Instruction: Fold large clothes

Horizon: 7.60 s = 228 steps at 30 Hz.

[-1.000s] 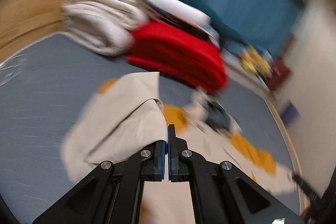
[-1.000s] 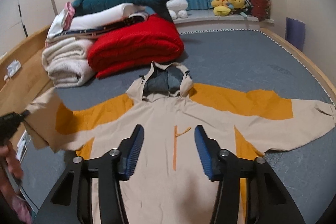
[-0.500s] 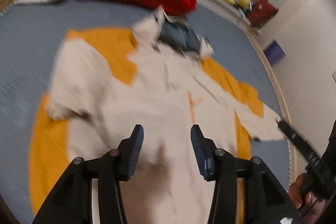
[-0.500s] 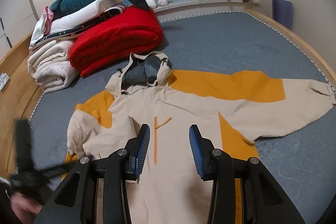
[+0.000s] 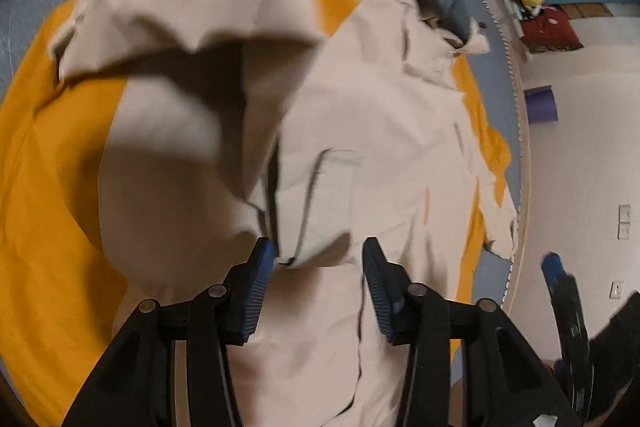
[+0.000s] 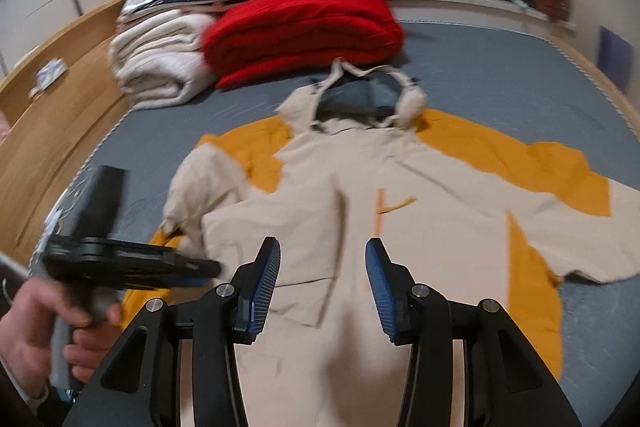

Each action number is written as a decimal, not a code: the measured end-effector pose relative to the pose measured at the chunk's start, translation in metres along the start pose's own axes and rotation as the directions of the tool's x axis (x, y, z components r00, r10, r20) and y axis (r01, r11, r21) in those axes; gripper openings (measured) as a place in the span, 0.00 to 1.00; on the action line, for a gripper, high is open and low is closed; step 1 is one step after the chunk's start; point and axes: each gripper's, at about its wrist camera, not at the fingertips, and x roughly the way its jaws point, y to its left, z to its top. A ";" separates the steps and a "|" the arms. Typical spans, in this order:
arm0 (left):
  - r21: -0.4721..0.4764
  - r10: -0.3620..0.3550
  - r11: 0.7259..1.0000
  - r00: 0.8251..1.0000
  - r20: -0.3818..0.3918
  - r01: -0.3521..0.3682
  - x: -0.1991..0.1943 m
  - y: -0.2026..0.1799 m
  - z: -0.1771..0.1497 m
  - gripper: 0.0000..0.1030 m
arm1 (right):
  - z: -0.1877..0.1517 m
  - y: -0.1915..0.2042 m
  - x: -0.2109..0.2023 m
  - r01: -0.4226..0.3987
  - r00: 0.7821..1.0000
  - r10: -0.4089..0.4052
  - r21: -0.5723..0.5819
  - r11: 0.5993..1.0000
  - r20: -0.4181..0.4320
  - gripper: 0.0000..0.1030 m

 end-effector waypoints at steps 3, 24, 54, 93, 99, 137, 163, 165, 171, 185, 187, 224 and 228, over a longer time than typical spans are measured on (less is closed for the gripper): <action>0.037 0.008 0.999 0.999 0.039 -0.010 -0.004 -0.005 0.001 0.09 | -0.006 0.013 0.004 -0.021 1.000 0.020 -0.074 0.997 -0.002 0.49; 0.391 -0.268 0.893 0.962 0.059 0.225 -0.027 -0.090 -0.010 0.00 | -0.028 0.045 0.070 0.032 0.993 -0.062 -0.276 0.961 -0.099 0.61; 0.346 0.458 0.786 0.859 0.229 -0.512 -0.014 0.005 0.032 0.09 | 0.002 -0.216 0.018 0.382 0.907 -0.414 0.571 0.727 -0.079 0.25; 0.399 0.218 0.799 0.834 0.507 -0.451 -0.086 -0.104 -0.061 0.34 | 0.016 -0.225 -0.116 0.401 0.853 -0.497 0.412 0.818 0.158 0.31; 0.446 0.113 0.786 0.809 0.576 -0.428 -0.088 -0.141 -0.092 0.44 | -0.007 -0.289 -0.141 0.372 0.869 -0.482 0.495 0.785 0.111 0.36; 0.501 0.126 0.732 0.814 0.567 -0.462 -0.036 -0.163 -0.092 0.49 | -0.142 -0.611 -0.097 0.210 0.877 -0.480 0.917 0.339 -0.023 0.34; 0.311 0.202 0.841 0.790 0.579 -0.443 -0.131 -0.085 -0.049 0.49 | 0.128 -0.263 -0.101 0.378 0.883 -0.427 0.246 0.892 0.193 0.03; 0.297 0.203 0.849 0.790 0.579 -0.436 -0.140 -0.076 -0.044 0.49 | 0.131 -0.205 -0.081 0.328 0.913 -0.359 0.178 0.928 0.192 0.03; 0.245 0.208 0.879 0.792 0.574 -0.409 -0.162 -0.054 -0.032 0.49 | 0.104 -0.054 0.001 0.072 0.996 -0.076 0.066 0.995 0.048 0.04; 0.250 0.180 0.902 0.833 0.523 -0.351 -0.157 -0.052 -0.022 0.49 | 0.023 0.014 -0.026 0.089 0.991 -0.078 0.096 0.991 -0.111 0.18; 0.261 0.177 0.899 0.836 0.520 -0.352 -0.153 -0.057 -0.024 0.49 | 0.030 0.002 -0.060 0.111 0.994 -0.109 0.132 0.985 -0.028 0.26; 0.421 0.458 0.653 0.772 0.442 -0.629 0.124 -0.198 -0.044 0.54 | -0.022 -0.178 -0.123 0.110 0.954 -0.253 0.601 0.791 0.159 0.33; 0.438 0.421 0.664 0.787 0.452 -0.606 0.094 -0.180 -0.036 0.13 | -0.029 -0.184 -0.111 0.060 0.977 -0.175 0.625 0.778 0.125 0.33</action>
